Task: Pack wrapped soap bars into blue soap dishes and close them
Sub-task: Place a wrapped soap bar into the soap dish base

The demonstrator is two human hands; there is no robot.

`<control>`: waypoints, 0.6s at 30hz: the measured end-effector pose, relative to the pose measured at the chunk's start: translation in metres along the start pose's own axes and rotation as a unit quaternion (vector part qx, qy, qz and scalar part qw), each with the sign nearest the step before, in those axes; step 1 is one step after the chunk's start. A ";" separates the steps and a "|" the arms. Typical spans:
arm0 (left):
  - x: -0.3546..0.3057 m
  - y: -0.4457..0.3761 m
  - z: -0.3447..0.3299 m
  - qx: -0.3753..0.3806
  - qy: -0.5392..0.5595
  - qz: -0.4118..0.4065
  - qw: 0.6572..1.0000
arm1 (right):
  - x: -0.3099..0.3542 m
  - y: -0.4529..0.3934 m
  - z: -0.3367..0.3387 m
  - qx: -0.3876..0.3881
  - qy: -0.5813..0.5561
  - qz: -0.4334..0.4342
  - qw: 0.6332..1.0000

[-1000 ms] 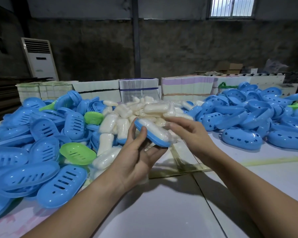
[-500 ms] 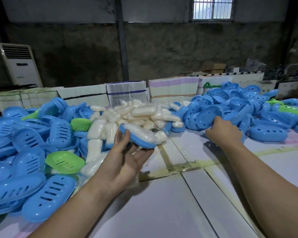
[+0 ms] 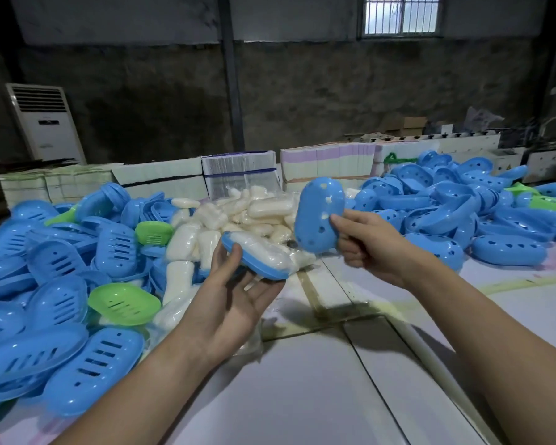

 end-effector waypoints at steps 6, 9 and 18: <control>-0.001 0.001 -0.001 0.002 -0.010 0.002 1.000 | -0.011 0.014 -0.027 0.099 -0.209 -0.142 0.963; 0.002 0.001 -0.003 0.008 -0.003 0.029 1.000 | -0.009 0.019 -0.029 0.108 -0.253 -0.149 0.950; 0.009 0.005 -0.007 0.031 0.037 0.104 0.993 | -0.004 0.018 -0.037 0.142 -0.310 -0.093 0.935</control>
Point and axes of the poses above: each hand's wrist, its own y-axis away from the middle knuckle, its own z-axis out of the back of the hand, x = y × z, the point moved 5 cm from there along -y, towards the middle knuckle, and after that the axes turned 1 degree about -x, right-handed, at the moved point
